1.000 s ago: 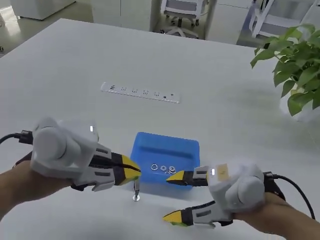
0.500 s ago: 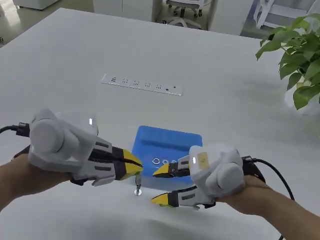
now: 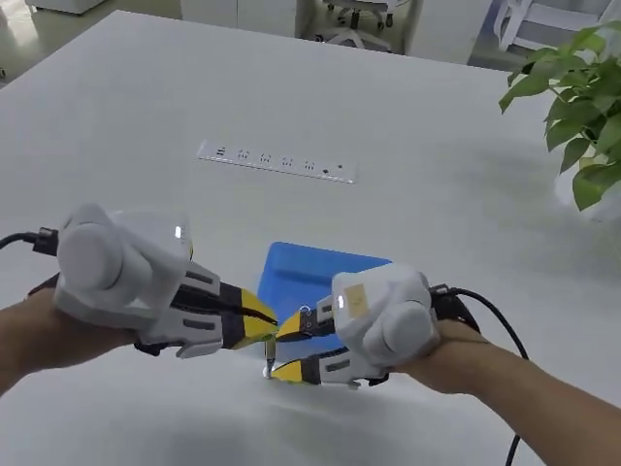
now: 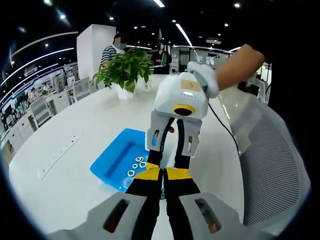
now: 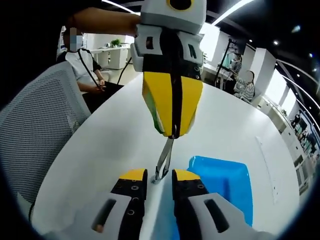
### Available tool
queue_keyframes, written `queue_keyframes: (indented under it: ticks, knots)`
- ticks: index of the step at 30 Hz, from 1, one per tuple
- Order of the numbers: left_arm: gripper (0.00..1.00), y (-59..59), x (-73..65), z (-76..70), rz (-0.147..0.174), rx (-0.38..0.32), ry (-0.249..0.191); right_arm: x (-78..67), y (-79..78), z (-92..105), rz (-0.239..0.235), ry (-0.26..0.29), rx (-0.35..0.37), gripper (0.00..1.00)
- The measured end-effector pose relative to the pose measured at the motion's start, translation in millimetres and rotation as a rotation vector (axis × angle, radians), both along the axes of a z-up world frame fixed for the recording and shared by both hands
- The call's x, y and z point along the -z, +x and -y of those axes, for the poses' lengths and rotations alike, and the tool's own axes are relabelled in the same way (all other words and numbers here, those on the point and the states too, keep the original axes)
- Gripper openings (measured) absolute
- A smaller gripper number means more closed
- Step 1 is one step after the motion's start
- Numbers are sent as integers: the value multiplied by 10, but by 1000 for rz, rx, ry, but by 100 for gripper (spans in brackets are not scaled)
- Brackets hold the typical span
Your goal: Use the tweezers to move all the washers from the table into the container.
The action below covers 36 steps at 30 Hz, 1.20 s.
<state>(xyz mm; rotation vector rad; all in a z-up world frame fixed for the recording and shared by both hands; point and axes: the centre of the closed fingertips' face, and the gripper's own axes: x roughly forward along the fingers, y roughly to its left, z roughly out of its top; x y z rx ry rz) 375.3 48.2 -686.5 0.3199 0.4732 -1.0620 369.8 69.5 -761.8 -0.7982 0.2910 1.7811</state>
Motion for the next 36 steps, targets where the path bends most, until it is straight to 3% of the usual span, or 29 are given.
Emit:
queue_keyframes:
  ticks: [9, 26, 31, 36]
  knots:
    - [5, -33, -2, 39, -21, 32, -7, 49, -6, -58, -18, -20, -12, 11]
    - [6, 14, 23, 21, -10, -3, 12, 72, 9, -49, -31, -54, 33, 9]
    - [14, -5, 76, -24, -14, -9, 27, 72, 2, -55, -26, -57, 39, 9]
    - [19, -27, 54, -47, -27, -22, -1, 74, -6, -50, -21, -62, 39, 9]
